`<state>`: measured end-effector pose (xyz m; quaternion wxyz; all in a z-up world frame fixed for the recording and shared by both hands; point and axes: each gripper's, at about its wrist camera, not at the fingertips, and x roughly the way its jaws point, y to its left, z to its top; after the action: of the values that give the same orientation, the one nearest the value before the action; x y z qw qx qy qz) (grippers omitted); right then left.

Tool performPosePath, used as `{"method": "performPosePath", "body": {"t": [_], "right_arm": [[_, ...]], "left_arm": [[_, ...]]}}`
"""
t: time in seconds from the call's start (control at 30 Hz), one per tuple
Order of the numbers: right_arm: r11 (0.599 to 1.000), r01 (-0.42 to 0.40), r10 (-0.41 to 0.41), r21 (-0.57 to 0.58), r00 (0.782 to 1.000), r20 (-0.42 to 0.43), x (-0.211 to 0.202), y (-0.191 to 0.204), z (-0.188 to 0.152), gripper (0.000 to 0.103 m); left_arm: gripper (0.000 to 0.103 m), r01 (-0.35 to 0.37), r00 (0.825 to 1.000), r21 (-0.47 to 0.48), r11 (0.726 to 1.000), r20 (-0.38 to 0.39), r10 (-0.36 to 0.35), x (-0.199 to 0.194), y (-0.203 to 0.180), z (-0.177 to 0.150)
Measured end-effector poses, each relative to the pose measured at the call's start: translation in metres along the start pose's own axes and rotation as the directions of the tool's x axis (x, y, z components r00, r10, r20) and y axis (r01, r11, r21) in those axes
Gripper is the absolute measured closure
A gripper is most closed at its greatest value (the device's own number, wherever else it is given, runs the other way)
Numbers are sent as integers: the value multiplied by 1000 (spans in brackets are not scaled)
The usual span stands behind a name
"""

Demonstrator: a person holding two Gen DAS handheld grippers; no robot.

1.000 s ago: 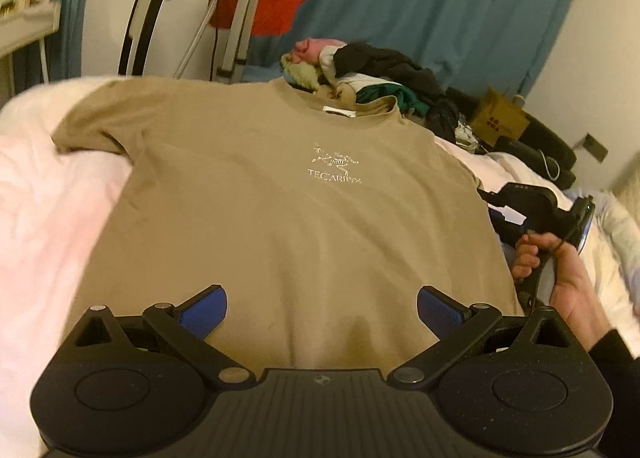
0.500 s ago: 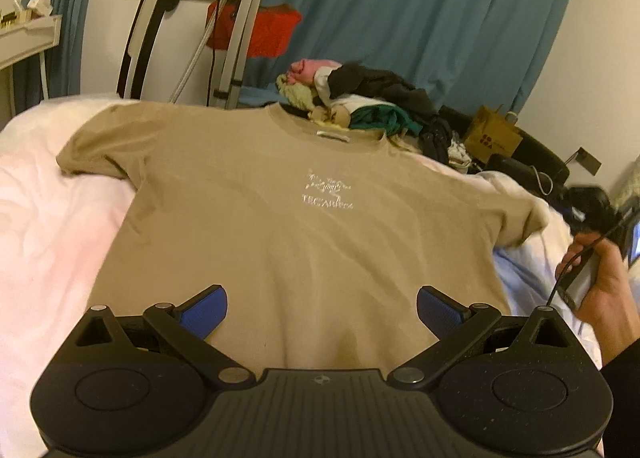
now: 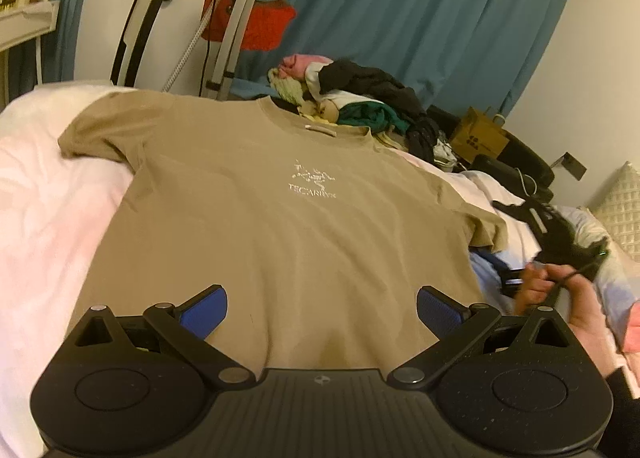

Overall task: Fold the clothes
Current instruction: 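Grasp the T-shirt side edge with the right gripper and smooth it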

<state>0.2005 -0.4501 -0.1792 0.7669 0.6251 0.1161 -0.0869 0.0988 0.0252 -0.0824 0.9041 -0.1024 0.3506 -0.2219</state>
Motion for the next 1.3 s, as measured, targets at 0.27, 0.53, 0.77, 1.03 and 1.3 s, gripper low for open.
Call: {"method": "performPosePath", "body": {"t": [0.27,0.53,0.77,1.03,1.3], "right_arm": [[994,50,-45,-98,997,57,69,-1,0,28],[975,136,-111,-173,983,149,71,13,31,87],[986,127,-105,-111,977,183,27,-14,57,85],[984,141,-124,-108,981,147,-1,-17,20,37],[961,207,-191,-183,976,102,14,-2,-18,33]], "left_arm": [[1,1,999,9,1000,46,-1,13,-1,6],[1,1,999,-27,1000,35,0,35,12,12],[1,21,999,-83,996,28,-19,41,24,17],[1,23,999,-105,994,24,-21,36,24,15],[1,55,998,-112,992,30,-52,30,25,14]]}}
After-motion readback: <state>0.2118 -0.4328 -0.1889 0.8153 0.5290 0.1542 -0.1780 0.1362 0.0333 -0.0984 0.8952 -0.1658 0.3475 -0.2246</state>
